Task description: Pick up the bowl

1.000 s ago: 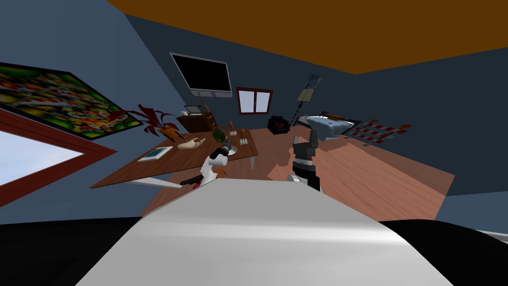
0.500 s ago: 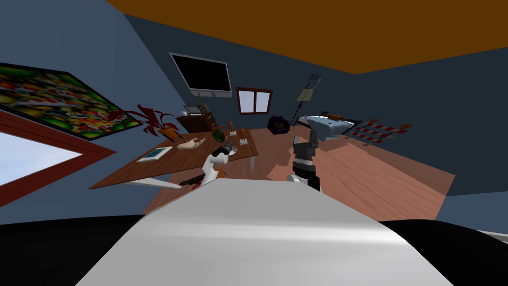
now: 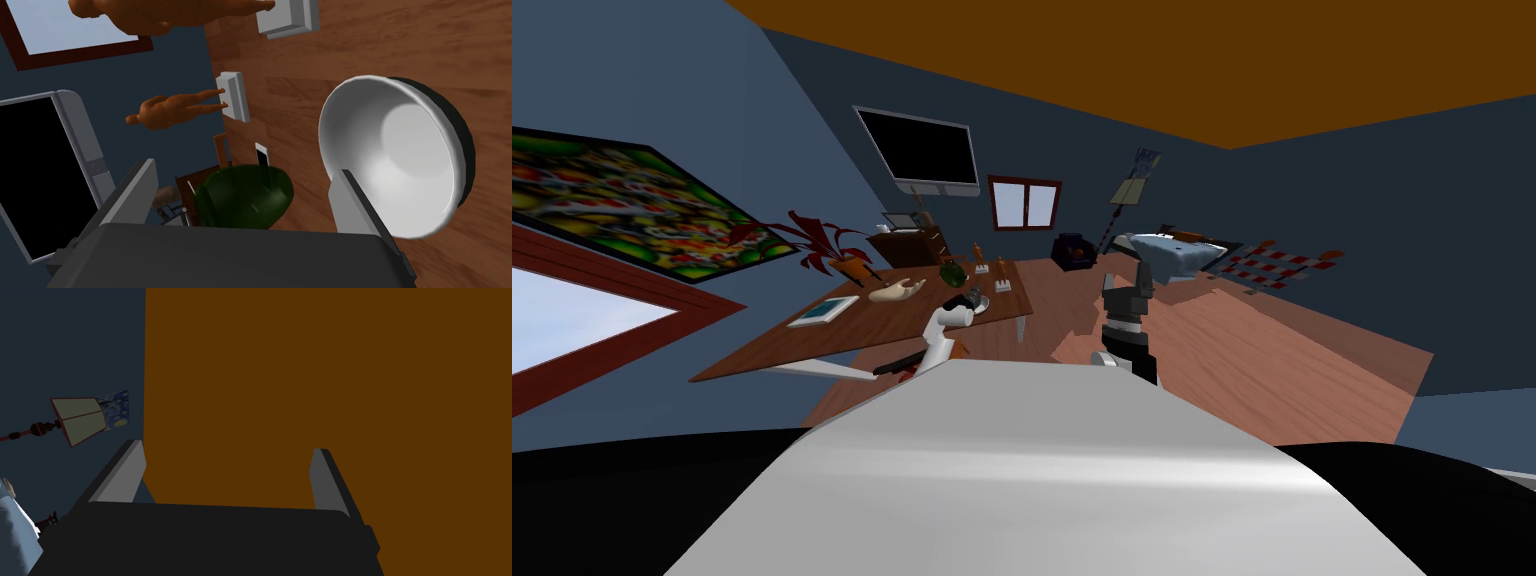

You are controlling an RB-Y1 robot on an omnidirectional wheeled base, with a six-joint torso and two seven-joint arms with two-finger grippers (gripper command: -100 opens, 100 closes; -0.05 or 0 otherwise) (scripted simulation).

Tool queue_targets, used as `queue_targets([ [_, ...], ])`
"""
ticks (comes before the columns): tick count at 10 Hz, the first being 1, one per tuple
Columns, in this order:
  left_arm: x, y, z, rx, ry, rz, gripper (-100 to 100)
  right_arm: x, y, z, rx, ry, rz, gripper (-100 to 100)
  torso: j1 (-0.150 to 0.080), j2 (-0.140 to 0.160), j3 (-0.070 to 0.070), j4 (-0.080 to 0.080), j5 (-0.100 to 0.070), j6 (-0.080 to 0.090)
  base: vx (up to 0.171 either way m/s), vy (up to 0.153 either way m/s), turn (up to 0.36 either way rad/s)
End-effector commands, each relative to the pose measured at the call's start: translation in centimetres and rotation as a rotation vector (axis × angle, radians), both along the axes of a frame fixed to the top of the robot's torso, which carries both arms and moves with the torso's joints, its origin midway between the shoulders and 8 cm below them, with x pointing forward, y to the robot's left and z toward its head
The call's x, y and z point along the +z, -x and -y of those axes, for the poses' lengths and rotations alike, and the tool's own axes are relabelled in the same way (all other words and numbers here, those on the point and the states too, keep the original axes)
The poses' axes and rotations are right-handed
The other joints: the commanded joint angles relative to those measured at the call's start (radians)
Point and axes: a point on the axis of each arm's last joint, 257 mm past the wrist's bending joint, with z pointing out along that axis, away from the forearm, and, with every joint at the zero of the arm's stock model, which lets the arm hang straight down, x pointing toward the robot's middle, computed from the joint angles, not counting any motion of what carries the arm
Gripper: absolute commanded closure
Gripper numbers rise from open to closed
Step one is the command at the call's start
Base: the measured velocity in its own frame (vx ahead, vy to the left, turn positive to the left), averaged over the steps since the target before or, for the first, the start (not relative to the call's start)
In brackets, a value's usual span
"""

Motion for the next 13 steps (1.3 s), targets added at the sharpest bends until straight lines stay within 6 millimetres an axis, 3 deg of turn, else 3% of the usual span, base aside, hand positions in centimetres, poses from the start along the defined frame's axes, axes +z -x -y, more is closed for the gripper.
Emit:
queue_targets([
  [1, -1.5, 0.0, -0.3, 0.000, -0.009, -0.061, -100, 0.0, 0.0, 0.0, 0.000, 0.000, 0.000, 0, 0.000, 0.000, 0.000, 0.000, 0.000, 0.000, 0.018, 0.008, 0.011],
  [13, -9.5, 3.0, -1.6, 0.001, -0.055, -0.434, -100, 0.0, 0.0, 0.0, 0.000, 0.000, 0.000, 0, 0.001, -0.001, 0.000, 0.000, 0.000, 0.000, 0.024, 0.015, 0.013],
])
